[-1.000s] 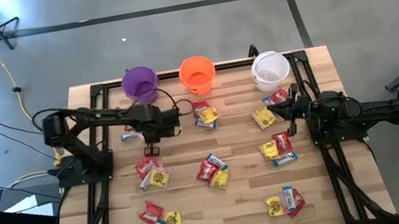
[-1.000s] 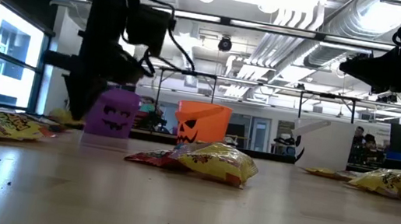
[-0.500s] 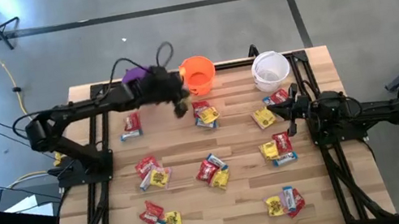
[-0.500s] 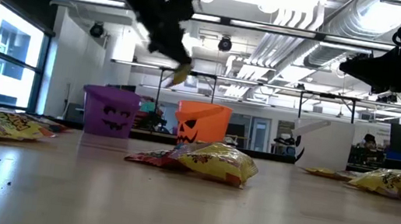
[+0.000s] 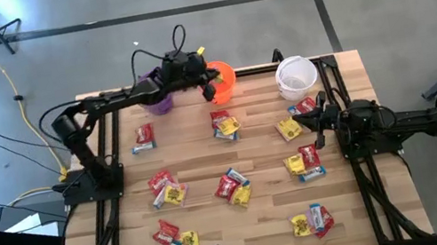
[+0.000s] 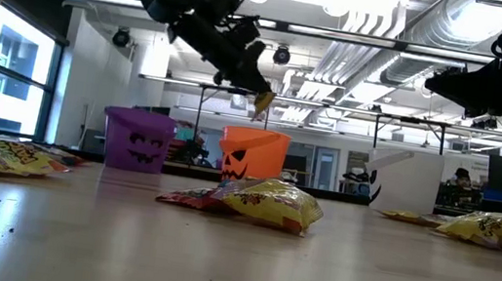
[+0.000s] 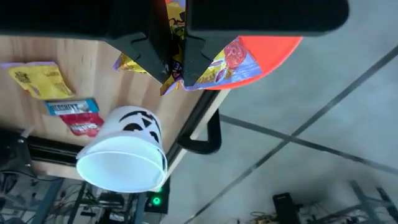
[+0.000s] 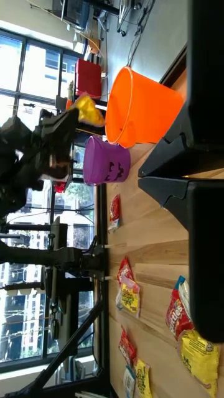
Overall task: Sort candy
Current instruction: Put the yellow candy into the orange bucket
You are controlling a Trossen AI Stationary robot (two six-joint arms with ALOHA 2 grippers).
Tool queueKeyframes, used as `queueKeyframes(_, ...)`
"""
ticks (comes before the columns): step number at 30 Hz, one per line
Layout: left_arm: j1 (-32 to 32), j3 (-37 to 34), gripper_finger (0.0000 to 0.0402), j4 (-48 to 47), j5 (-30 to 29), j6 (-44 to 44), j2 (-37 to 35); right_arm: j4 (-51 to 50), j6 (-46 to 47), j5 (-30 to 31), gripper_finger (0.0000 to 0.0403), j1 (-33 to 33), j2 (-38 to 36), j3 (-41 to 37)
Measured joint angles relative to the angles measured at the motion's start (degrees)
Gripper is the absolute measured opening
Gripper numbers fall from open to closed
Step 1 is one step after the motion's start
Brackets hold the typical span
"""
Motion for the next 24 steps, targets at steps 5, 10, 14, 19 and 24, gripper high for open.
queueKeyframes(5, 0.08, 5.14, 0.0003, -0.40, 0.32, 2.07, 5.07, 0.00, -0.02, 0.00, 0.0000, 0.00, 0.00, 0.00)
queueKeyframes(10, 0.05, 9.66, 0.0003, -1.88, 0.32, 3.54, 8.47, 0.00, 0.00, -0.01, 0.0000, 0.00, 0.00, 0.00)
queueKeyframes(14, 0.07, 11.29, 0.0003, -3.80, 0.30, 4.92, 10.38, 0.00, -0.01, -0.01, 0.0000, 0.00, 0.00, 0.00)
queueKeyframes(19, 0.07, 11.41, 0.0005, -5.17, 0.18, 6.43, 10.80, 0.02, -0.02, -0.01, 0.0000, 0.00, -0.03, 0.00)
queueKeyframes(24, 0.10, 11.41, 0.0028, -5.55, 0.08, 7.08, 10.80, 0.02, -0.02, -0.01, 0.0000, 0.00, -0.04, 0.00)
